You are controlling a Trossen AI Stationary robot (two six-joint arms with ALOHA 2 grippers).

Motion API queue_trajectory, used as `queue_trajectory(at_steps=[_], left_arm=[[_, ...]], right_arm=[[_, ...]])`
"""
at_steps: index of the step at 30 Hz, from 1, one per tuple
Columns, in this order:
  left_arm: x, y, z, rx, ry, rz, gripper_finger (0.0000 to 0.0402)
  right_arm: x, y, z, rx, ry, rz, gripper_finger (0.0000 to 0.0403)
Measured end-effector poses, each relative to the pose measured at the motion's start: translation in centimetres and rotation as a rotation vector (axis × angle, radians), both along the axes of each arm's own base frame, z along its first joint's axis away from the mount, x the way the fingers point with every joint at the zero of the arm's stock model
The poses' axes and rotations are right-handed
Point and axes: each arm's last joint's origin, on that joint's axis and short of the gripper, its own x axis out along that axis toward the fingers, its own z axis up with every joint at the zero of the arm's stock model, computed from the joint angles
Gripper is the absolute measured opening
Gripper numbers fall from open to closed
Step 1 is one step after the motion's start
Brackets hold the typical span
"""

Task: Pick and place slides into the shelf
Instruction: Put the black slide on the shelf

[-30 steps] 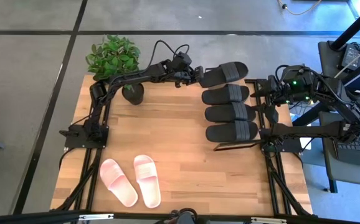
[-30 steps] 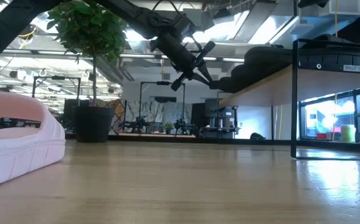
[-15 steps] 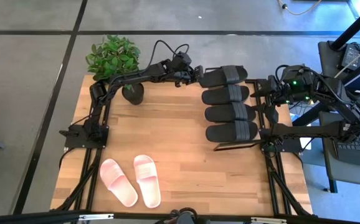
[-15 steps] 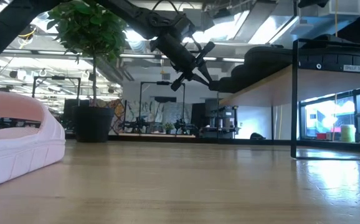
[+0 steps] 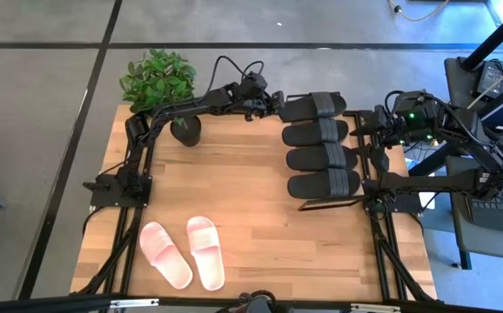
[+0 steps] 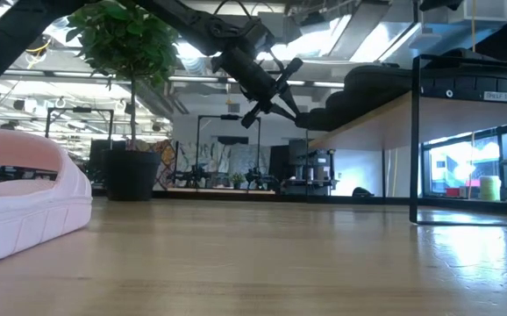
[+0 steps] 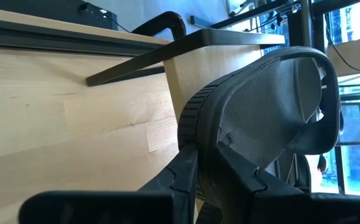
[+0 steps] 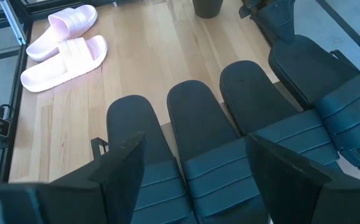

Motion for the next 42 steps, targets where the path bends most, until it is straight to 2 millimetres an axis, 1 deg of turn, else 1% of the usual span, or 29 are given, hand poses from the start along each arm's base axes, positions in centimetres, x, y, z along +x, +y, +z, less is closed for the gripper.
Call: queue_trajectory(at_steps=[6,21,30,42], left_arm=[[0.02,-0.04,0.00,-0.005,-0.003,-0.014,0.0042],[0.01,-0.03,0.02,0.076,0.026,-0.064,0.0042],[0.04,-0.11,0.04,0.080,0.028,-0.059,0.0042],[0.30,-0.01,0.49,0.133,-0.008,-0.062,0.0042]], right_arm=[[0.00,0.00,0.00,0.000,0.000,0.000,0.0275],[-0.01,0.00,-0.01,0.000,0.001,0.001,0.0275],[-0.03,0.01,-0.02,0.001,0.003,0.000,0.0275],[-0.03,0.01,-0.03,0.002,0.003,0.000,0.0275]])
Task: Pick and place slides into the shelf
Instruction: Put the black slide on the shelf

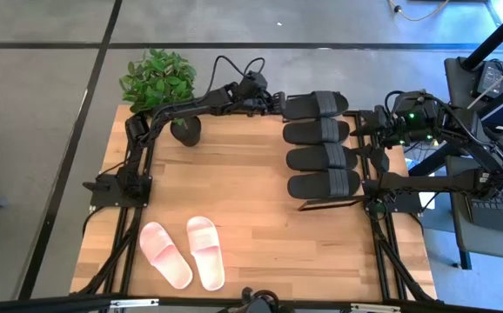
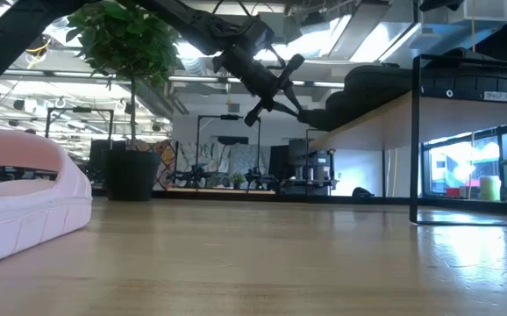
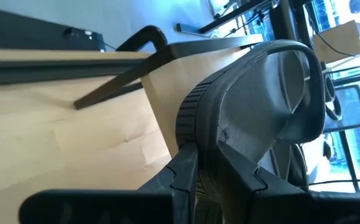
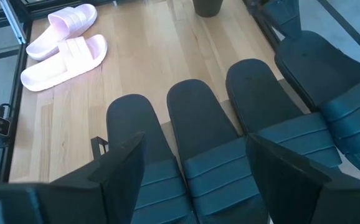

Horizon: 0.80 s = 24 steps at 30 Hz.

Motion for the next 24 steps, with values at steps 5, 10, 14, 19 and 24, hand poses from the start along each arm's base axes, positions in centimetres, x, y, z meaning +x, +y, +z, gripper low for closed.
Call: queue_trajectory(at_steps=[5,10,14,19,24], left_arm=[[0.02,0.04,0.05,0.030,0.006,0.001,0.0042],[0.05,-0.01,0.05,0.029,0.006,-0.001,0.0042],[0.19,-0.28,0.05,0.031,0.007,-0.009,0.0042],[0.30,-0.48,0.04,0.033,0.007,-0.019,0.0062],[0.36,-0.61,0.05,0.023,0.002,-0.028,0.0101]], right_arm=[[0.00,0.00,0.00,-0.001,0.000,0.001,0.0275],[0.01,0.00,0.00,-0.002,0.001,0.001,0.0275],[0.00,0.00,0.00,-0.002,0.000,0.001,0.0275],[0.00,0.00,0.00,0.001,0.000,-0.001,0.0275],[0.01,0.00,0.00,0.002,0.000,-0.001,0.0275]])
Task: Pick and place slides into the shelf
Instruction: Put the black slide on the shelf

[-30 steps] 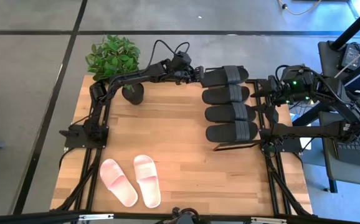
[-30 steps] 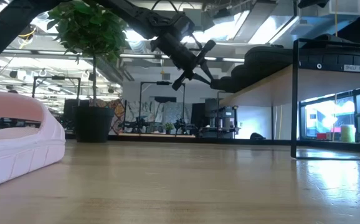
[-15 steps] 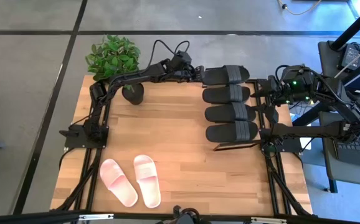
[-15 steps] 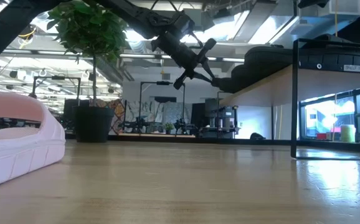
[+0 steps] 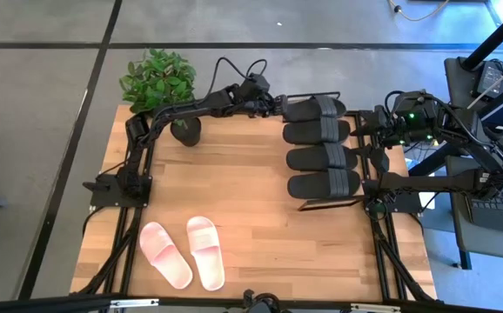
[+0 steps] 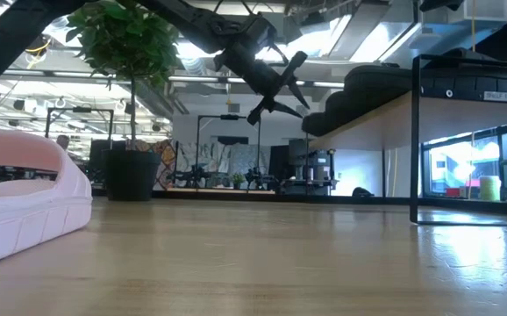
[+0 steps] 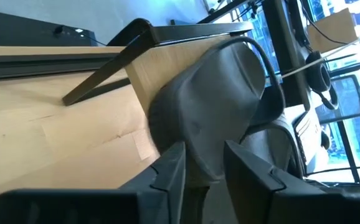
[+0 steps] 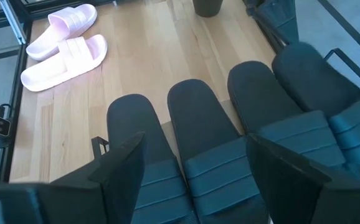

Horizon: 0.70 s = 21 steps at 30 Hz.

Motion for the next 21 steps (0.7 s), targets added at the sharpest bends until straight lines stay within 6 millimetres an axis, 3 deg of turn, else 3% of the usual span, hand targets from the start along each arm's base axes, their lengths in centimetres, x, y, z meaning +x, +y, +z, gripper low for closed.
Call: queue_trajectory(at_steps=[5,13,21], left_arm=[[0.0,0.0,0.0,-0.001,0.000,0.001,0.0124],[-0.2,0.2,0.2,-0.023,-0.015,-0.052,0.0128],[-0.7,-1.5,3.3,0.120,-0.066,-0.164,0.0128]], right_arm=[[0.0,0.0,0.0,0.001,0.000,-0.001,0.0275],[0.0,0.0,0.0,0.002,0.000,-0.002,0.0275],[1.1,-0.9,-0.4,-0.017,0.066,-0.164,0.0275]])
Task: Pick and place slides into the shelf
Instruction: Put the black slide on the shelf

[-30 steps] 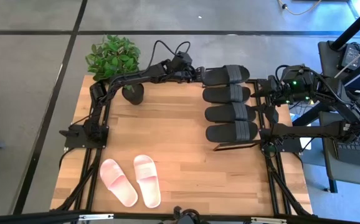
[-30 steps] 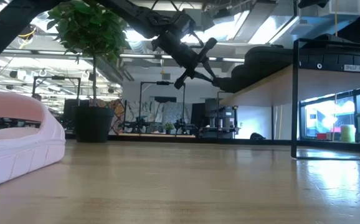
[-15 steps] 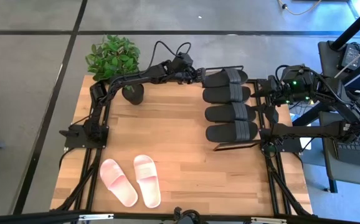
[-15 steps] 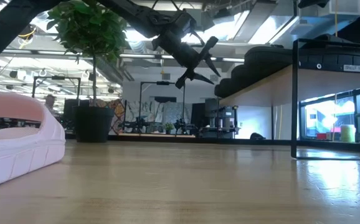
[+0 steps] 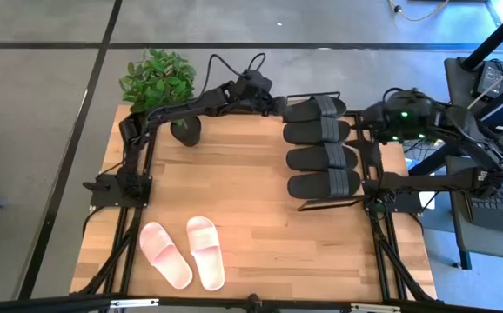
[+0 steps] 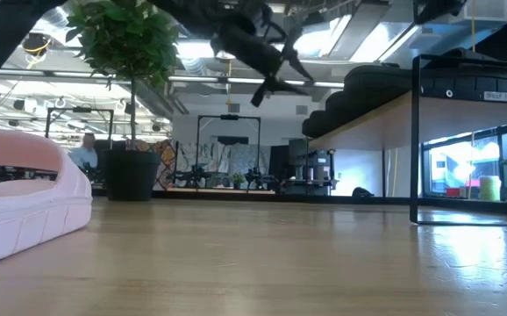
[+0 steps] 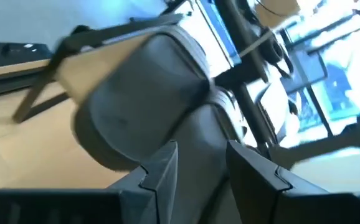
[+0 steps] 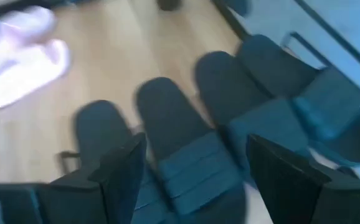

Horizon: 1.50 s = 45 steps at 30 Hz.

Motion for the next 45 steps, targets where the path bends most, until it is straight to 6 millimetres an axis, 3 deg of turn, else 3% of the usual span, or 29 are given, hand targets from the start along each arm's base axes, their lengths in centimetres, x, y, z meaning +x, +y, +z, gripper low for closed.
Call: queue_trajectory(at_steps=[6,10,13,18,30,36,45], left_arm=[[-0.2,-2.9,2.8,0.109,-0.051,-0.082,0.0128],[0.1,-5.3,3.7,0.169,-0.050,-0.156,0.0128],[0.4,-7.1,4.4,0.210,-0.068,-0.209,0.0128],[1.1,-10.0,4.6,0.257,-0.067,-0.279,0.0128],[-0.3,-16.6,8.3,0.466,-0.131,-0.381,0.0128],[-0.8,-18.2,9.1,0.518,-0.143,-0.387,0.0128],[-0.9,-18.7,9.0,0.527,-0.130,-0.403,0.0128]], right_arm=[[2.9,-2.2,-1.3,-0.022,0.137,-0.140,0.0275],[4.2,-4.5,-2.3,-0.145,0.291,-0.222,0.0275],[4.4,-6.5,-2.9,-0.223,0.404,-0.307,0.0275],[4.7,-9.6,-4.0,-0.197,0.480,-0.369,0.0275],[4.5,-15.6,-6.5,-0.026,0.455,-0.456,0.0275],[4.3,-17.1,-7.4,-0.001,0.483,-0.473,0.0275],[5.1,-18.3,-8.6,0.004,0.517,-0.446,0.0275]])
